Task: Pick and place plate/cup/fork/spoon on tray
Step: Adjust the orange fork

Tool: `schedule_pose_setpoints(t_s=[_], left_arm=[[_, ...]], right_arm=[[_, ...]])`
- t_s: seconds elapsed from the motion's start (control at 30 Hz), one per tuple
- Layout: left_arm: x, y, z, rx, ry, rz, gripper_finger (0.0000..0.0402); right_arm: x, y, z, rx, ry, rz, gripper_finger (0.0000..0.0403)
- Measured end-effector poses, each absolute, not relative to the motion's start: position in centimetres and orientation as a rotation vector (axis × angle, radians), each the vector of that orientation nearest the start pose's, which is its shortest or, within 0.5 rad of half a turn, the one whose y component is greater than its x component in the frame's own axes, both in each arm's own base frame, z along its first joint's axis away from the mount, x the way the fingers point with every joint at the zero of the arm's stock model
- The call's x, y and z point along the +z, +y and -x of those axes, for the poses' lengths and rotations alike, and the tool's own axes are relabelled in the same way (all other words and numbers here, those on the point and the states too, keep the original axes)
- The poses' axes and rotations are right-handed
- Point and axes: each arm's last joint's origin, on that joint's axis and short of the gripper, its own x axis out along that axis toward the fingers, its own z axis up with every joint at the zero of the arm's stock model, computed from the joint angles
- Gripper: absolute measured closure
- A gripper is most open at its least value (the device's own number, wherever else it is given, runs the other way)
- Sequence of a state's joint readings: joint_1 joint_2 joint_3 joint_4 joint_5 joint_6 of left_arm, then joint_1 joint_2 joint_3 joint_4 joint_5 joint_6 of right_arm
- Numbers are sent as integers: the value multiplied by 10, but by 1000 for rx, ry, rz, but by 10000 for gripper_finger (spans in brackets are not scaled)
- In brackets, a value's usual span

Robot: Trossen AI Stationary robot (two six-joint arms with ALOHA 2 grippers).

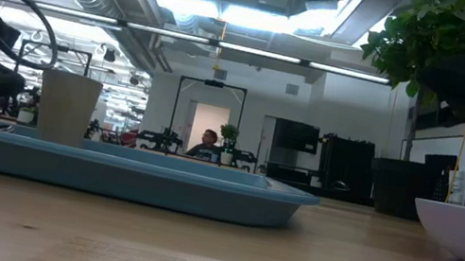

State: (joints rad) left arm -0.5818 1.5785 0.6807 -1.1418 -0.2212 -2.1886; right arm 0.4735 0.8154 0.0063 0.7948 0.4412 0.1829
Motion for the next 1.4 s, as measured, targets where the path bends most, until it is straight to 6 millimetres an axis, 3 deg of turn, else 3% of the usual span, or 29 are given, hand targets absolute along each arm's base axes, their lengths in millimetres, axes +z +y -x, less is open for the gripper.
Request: schedule_pose_setpoints(t_s=[0.57,1.4], left_arm=[[127,-82,-160,1539,1052,704,402],[125,-85,-166,1477,1051,759,402]], right_arm=[[158,55,-135,31,16,-177,288],[158,55,-135,31,16,-176,288]])
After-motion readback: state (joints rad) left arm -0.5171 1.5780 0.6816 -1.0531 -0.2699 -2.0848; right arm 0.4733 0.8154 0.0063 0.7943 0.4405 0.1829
